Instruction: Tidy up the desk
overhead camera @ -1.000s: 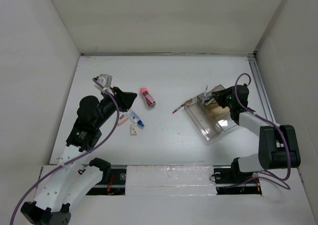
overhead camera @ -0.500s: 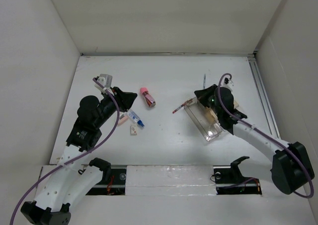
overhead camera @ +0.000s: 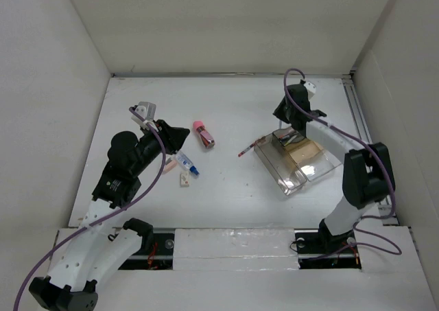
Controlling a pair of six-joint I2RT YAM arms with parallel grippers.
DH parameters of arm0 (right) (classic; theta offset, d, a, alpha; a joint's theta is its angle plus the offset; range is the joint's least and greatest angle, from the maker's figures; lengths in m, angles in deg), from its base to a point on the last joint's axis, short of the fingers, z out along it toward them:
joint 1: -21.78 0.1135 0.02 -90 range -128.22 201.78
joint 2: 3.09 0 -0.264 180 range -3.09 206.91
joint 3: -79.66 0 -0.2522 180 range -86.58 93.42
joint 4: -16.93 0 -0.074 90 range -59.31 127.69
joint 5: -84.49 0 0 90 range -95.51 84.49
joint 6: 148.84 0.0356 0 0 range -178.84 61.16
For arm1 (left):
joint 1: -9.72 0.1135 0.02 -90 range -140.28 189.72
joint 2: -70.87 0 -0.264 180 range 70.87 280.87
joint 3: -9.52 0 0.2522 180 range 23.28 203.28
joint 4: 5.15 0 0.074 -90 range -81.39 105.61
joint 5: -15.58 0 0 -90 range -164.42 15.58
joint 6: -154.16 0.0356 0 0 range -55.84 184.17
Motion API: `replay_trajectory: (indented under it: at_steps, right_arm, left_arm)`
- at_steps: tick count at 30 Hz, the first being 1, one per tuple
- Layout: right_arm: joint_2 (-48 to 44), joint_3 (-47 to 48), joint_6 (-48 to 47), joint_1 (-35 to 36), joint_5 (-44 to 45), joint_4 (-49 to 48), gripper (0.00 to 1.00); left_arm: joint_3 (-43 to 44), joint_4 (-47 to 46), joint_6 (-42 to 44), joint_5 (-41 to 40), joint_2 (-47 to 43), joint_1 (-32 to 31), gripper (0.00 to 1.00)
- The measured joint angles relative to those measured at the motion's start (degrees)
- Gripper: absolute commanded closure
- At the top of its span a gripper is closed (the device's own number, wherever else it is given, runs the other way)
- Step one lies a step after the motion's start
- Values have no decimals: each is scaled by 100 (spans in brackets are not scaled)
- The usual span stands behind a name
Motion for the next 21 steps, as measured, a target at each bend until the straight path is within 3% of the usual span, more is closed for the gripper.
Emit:
replay_trajectory:
  at_steps: [3, 10, 21]
  right_arm:
    - [951, 1093, -348, -151, 15, 385, 69]
    - [2271, 2190, -767, -439, 55, 1364, 68]
    - [2868, 2723, -981, -627, 9, 1963, 59]
  left_arm:
    - [0, 2, 2, -11, 4, 0, 81]
    - [0, 2, 2, -17, -39, 0, 81]
    - [0, 2, 2, -17, -144, 0, 81]
